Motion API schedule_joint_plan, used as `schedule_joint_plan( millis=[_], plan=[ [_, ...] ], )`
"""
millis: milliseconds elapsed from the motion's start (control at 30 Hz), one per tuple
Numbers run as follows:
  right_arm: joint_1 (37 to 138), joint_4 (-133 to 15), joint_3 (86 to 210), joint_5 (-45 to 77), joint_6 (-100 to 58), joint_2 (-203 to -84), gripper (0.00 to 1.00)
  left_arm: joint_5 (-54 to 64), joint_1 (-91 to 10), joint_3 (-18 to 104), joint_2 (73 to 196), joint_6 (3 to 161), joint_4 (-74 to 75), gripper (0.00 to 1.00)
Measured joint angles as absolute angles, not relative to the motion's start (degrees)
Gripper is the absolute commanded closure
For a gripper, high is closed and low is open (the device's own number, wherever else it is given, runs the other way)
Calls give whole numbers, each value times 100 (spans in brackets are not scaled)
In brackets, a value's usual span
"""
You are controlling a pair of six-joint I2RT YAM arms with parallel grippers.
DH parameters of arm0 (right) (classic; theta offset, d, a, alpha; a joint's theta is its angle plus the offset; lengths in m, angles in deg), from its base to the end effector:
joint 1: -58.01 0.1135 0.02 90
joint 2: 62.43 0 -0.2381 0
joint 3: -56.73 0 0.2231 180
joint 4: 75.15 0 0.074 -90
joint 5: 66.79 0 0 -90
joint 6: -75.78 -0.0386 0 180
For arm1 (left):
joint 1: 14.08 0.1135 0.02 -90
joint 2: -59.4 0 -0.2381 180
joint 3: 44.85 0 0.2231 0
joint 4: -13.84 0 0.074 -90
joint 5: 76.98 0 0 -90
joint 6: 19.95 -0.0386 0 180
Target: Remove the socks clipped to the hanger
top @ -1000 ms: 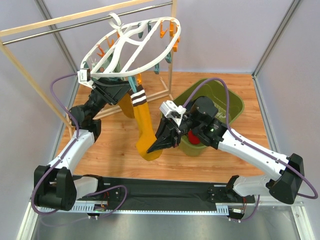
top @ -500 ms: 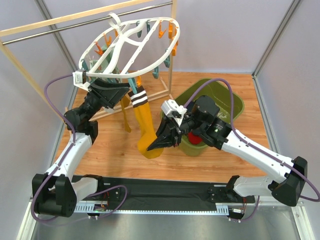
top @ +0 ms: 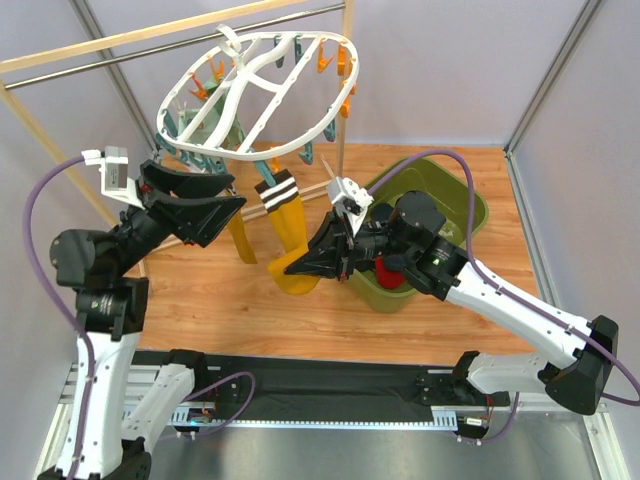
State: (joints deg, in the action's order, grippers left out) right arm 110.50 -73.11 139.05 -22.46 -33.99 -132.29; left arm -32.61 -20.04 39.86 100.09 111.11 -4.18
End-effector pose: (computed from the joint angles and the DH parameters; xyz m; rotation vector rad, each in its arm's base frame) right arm 0.1335 0.2192 0.4034 -1.1307 1.2049 1.5455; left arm 0.0873 -0.0369 0.4680 0.3800 1.2911 -1.1434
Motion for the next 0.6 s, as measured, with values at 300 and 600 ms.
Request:
schedule_joint_plan(
  millis=[300, 600],
  plan=[
    [11050, -7680, 13907, -1345, -4000, -13463, 100, -3797, -2004, 3061, 8988, 10517, -1817, 22],
    [11227, -8399, 13750, -1417, -4341, -13701, 100, -3536, -2004, 2554, 8864, 10484, -2023, 21]
  ],
)
